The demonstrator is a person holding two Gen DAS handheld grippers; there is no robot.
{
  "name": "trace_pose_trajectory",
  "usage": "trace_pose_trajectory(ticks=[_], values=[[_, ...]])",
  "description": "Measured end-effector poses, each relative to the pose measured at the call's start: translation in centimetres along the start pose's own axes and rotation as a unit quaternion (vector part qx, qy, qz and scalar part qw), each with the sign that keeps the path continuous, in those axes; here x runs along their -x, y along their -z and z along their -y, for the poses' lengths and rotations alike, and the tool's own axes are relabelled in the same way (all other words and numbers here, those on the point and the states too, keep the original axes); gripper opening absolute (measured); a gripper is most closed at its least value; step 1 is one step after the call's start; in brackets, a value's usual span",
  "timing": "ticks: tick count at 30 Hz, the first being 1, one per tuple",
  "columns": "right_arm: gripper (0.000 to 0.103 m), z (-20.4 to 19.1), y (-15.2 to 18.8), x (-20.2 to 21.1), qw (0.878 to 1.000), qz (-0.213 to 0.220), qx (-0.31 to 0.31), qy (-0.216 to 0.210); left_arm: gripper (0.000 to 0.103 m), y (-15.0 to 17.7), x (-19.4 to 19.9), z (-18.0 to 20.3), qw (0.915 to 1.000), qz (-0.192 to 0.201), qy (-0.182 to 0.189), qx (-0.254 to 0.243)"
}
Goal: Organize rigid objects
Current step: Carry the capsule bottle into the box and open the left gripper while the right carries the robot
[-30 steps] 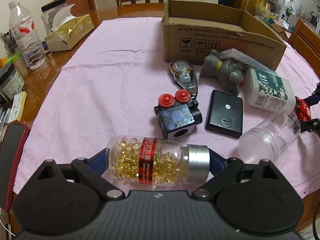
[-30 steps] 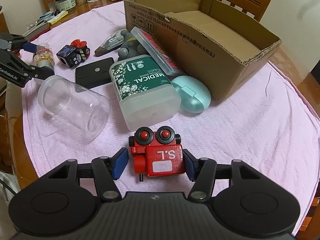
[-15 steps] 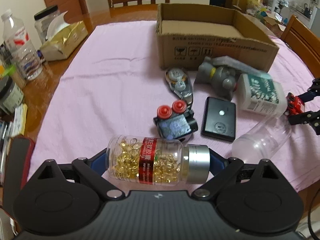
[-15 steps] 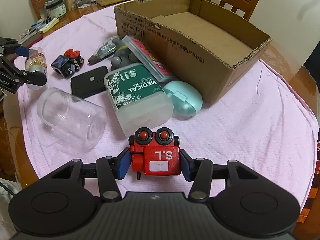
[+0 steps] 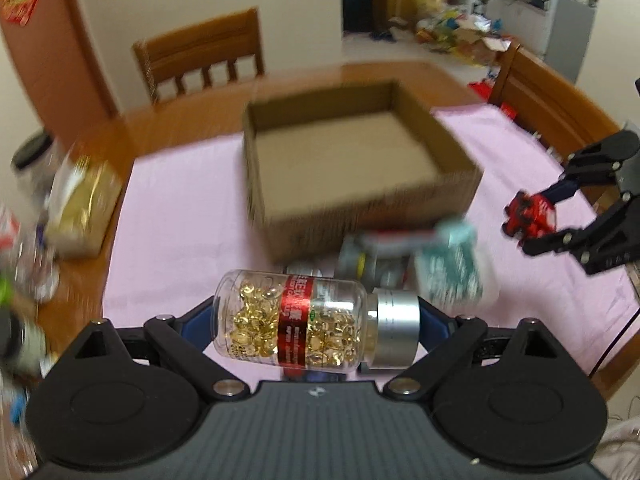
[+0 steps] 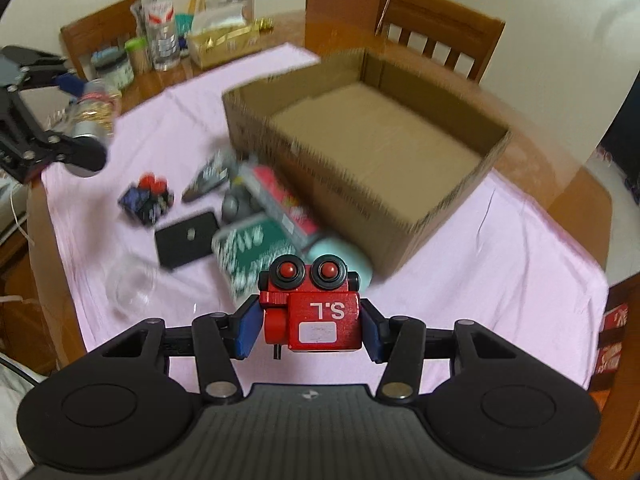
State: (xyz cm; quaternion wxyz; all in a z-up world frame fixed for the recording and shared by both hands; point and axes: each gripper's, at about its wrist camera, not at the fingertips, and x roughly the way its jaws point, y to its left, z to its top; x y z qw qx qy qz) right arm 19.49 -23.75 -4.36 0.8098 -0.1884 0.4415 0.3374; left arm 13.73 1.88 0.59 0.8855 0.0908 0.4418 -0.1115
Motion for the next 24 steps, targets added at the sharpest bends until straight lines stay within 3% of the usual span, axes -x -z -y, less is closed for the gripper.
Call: trace_pose_trajectory(ticks=[7,14,20,24], values=[[0.056,0.9,-3.6,1.4,0.999,0.036,-0.003,0.013,0.096,-6.9,-2.9,-0.1,0.9979,0.043,0.013,-0.046],[0.056,2.5,-6.7,1.0,0.998,0.054,-0.018,0.038,0.096,-12.4,-9.2,-0.9,0.9969,0.044,0.018,-0.062],[0.056,4.1,-8.2,0.3,0.996,0.055,-0.036,0.059,0.096,-14.8,-13.7,-1.5,0.9978,0.026,0.026,-0.055],[0.056,5.0,-8.9,-0.2,0.995,0.054,-0.052,0.072,0.096,-15.8,-15.9,-2.0,0.9985,0.038,0.010,-0.039]])
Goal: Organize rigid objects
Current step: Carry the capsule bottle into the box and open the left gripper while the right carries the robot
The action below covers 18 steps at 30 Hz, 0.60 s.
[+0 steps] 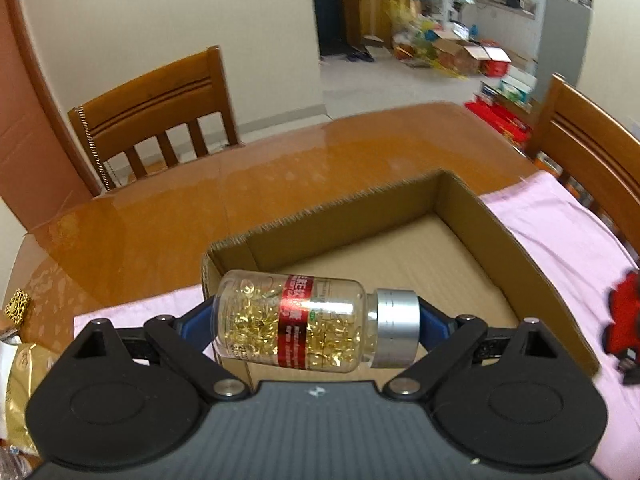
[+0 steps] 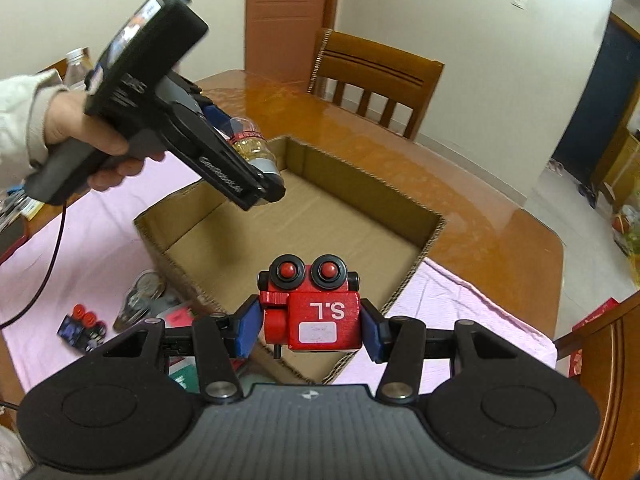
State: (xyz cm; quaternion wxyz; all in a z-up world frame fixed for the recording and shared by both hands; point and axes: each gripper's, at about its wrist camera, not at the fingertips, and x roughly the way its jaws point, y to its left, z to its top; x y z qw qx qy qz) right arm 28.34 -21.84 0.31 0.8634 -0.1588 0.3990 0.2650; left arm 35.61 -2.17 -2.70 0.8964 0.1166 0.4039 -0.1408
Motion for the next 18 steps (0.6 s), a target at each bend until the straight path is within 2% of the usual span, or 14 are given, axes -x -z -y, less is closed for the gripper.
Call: trace_pose_trajectory(ticks=[3,6,12,18], values=[[0.056,0.5,-0.3,-0.3,1.000,0.002,-0.013,0.004,0.097,-0.5,-0.9,-0.7,0.9995,0.020,-0.020,0.017],[0.056,0.5,-0.6,-0.6,1.000,0.000,-0.018,0.009,0.097,-0.9,-0.6,-1.8,0.9986,0.020,-0.017,0.046],[0.056,0.9,-1.1,-1.4,1.000,-0.006,-0.024,0.009,0.101,-0.5,2.4,-2.9,0.9979,0.028,-0.010,0.057],[0.056,1.1,-2.1,-2.4,1.000,-0.010,-0.023,0.007,0.101,2.1,5.9,-3.3,0.9971,0.029,0.000,0.070]])
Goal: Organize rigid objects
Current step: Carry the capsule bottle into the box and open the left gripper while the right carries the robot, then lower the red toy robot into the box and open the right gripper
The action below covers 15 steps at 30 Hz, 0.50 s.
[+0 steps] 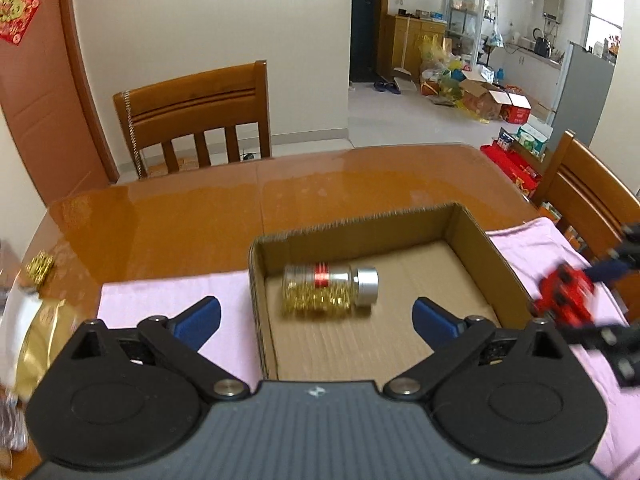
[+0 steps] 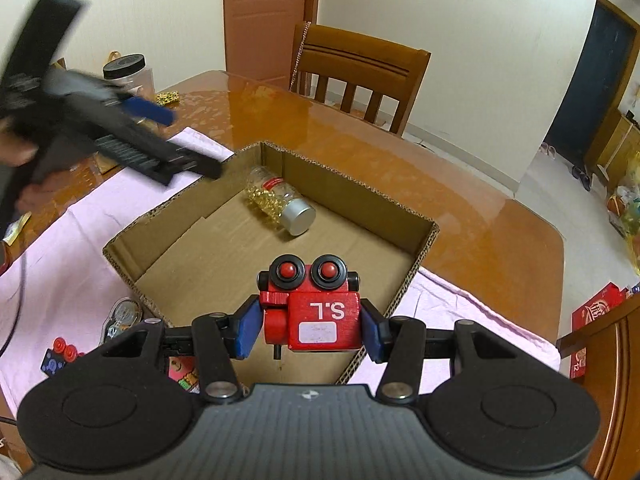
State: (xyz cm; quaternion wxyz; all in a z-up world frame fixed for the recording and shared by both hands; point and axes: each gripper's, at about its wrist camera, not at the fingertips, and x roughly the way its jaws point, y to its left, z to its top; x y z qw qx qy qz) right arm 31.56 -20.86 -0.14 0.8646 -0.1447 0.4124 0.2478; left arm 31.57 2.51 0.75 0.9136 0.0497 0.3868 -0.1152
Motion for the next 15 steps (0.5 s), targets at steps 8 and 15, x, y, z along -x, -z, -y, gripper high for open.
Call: trace_pose_trajectory(ticks=[8,15], values=[[0.056,0.0,-1.3,-1.6,1.000,-0.008,0.005,0.001,0.102,6.6,4.4,-1.7,0.9936,0.010,-0.071,0.088],[0.056,0.7,-3.0,-5.0,1.000,-0.021,-0.005,-0.001,0.102,11.1,5.0,-3.0,0.9830,-0.026,-0.109,0.146]])
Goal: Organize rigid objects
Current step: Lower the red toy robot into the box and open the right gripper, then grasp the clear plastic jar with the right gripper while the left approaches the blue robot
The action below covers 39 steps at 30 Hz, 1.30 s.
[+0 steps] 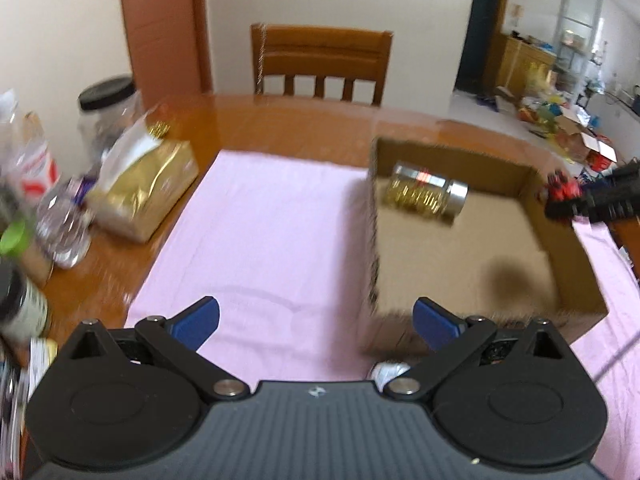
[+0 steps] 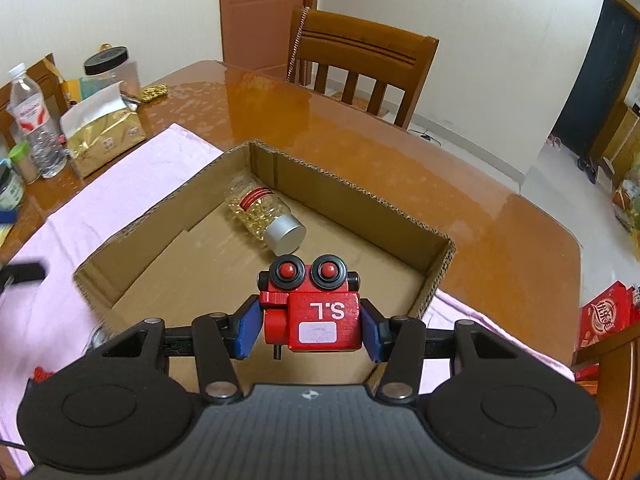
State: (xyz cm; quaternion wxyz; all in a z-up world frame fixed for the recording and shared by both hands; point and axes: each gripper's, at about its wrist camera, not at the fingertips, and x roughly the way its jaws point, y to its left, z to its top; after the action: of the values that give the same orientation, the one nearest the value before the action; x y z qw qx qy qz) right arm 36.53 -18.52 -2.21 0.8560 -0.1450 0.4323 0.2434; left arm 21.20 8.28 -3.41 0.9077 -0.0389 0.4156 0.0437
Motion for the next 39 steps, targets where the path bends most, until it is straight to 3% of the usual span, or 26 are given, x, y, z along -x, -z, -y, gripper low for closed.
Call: trace_pose_trajectory(ticks=[3,5,6,7,9,16,30,39], values=[[0.058,0.4,-1.1,-1.4,1.000,-0.001,-0.008,0.007,0.102,1.1,-0.4,0.0,0.9999,-0.013,-0.010,0.001],[0.080,0.7,-1.8,-1.9,1.000,0.012,-0.016,0.016,0.102,1.4,-0.5,0.1,0.9998,-0.016,-0.009,-0.005],[0.099,0.8,-2.1,-2.0,0.999,0.016,-0.019,0.024,0.102,1.7,-0.2,0.0,0.9998,-0.015,-0.010,-0.006],[0.103,0.9,-2.4,-1.9,0.999,0.023,-0.024,0.032,0.102,2.1,0.1,-0.1,0.9998,-0.014,-0.011,-0.005],[0.103,1.0,-2.6,-1.2,0.998,0.040,-0.034,0.035,0.102,2.4,0.3,-0.2,0.9999,-0.013,-0.010,-0.003],[0.103,0.1,-1.3,0.7,0.998,0.034,-0.043,0.044,0.102,3.3,1.0,0.3,0.9998,-0.012,-0.012,-0.009],[0.103,-3.4,7.3,6.4,0.995,0.018,-0.091,0.048,0.102,6.7,4.4,2.9,0.9987,-0.005,-0.049,-0.007],[0.103,-7.9,13.7,8.0,0.996,0.015,-0.084,-0.034,0.102,8.8,4.2,3.2,0.9992,-0.021,-0.027,-0.019]])
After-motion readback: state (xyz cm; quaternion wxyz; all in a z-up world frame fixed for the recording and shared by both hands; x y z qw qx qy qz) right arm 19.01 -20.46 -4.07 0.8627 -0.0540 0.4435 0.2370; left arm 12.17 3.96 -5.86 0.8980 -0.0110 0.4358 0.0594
